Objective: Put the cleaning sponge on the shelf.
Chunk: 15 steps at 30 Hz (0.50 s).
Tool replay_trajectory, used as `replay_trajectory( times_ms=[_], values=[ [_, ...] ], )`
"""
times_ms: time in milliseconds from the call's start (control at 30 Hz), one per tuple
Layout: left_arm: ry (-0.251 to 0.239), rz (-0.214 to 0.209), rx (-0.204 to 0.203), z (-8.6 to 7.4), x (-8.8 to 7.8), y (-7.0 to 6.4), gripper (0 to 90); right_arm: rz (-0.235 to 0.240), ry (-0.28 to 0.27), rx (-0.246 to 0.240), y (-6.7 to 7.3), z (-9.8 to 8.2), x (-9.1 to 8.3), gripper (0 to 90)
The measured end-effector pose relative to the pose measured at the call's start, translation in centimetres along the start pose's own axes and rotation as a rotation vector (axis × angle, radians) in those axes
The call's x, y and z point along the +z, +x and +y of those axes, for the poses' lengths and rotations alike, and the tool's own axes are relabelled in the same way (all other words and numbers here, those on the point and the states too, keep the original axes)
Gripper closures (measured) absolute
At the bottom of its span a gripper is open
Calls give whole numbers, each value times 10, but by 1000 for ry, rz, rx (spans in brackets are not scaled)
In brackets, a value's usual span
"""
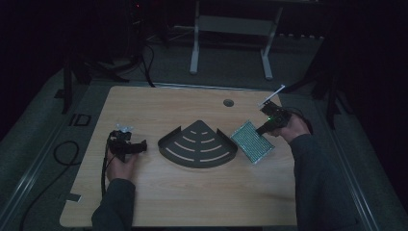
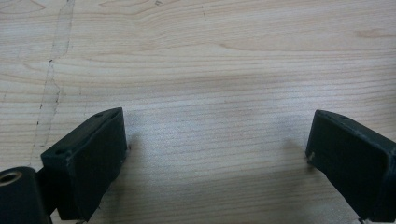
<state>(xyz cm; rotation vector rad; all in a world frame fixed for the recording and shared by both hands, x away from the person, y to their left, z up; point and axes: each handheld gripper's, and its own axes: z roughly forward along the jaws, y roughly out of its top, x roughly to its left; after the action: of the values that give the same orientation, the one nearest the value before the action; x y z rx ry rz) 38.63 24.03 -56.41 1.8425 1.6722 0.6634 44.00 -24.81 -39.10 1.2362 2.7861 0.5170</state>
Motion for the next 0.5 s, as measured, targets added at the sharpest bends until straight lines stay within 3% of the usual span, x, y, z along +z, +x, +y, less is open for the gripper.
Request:
replay_trajectory(
  times_ms=[500],
  values=[
    [0, 1, 0, 0, 0, 0, 54, 4, 10, -28, 11, 29, 3, 896]
  ],
)
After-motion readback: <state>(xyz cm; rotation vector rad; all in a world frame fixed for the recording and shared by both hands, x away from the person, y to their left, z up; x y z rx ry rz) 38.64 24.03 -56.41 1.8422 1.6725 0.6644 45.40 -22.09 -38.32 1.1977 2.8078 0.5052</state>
